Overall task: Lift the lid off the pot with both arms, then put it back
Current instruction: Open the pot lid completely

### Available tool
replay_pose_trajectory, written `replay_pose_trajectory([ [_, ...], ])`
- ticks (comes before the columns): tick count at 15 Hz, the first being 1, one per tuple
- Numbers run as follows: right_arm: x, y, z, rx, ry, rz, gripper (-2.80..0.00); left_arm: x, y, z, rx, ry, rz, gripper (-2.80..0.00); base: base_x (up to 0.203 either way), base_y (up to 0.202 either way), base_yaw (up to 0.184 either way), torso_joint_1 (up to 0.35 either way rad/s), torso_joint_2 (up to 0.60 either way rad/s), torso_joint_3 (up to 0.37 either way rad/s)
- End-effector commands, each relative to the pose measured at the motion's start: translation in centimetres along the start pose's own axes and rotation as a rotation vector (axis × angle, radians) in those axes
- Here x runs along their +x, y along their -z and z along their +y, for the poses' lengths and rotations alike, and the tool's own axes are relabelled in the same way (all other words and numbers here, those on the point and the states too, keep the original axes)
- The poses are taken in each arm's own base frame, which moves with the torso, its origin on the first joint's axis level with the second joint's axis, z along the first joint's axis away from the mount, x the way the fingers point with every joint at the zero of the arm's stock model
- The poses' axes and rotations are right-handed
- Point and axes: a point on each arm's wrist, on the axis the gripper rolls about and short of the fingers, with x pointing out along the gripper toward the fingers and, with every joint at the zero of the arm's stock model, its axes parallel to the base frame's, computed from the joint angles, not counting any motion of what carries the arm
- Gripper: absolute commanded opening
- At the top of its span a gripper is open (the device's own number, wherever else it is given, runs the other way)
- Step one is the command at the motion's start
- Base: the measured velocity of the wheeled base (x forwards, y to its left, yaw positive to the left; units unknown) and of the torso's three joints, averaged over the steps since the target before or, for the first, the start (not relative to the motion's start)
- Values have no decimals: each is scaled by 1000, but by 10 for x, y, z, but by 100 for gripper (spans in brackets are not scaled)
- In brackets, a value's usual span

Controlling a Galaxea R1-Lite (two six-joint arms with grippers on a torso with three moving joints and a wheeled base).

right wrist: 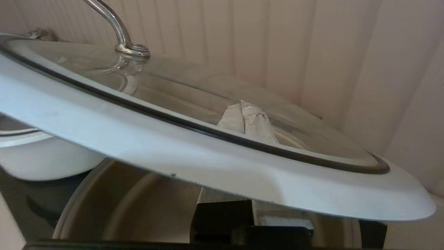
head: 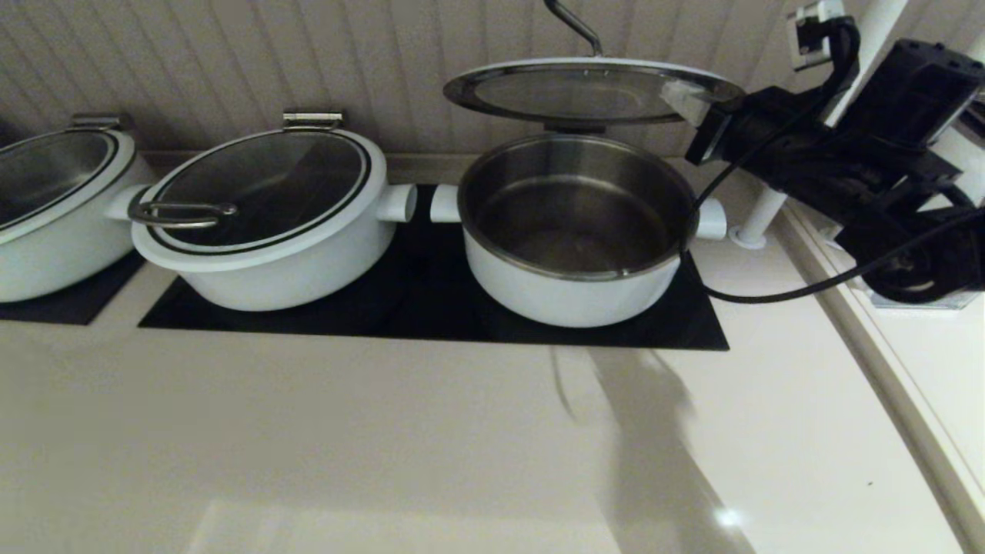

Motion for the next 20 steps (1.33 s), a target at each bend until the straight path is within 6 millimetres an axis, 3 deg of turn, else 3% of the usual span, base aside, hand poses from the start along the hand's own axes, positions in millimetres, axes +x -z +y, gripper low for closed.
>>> replay_pose_trajectory([
  [1,4,2,-2,-4,-3,-12,-280,0,0,0,0,0,-3,-280,0,0,0,0,0,0],
  [20,20,-27,-10,-42,4,-112,-280,0,0,0,0,0,-3,-280,0,0,0,0,0,0],
])
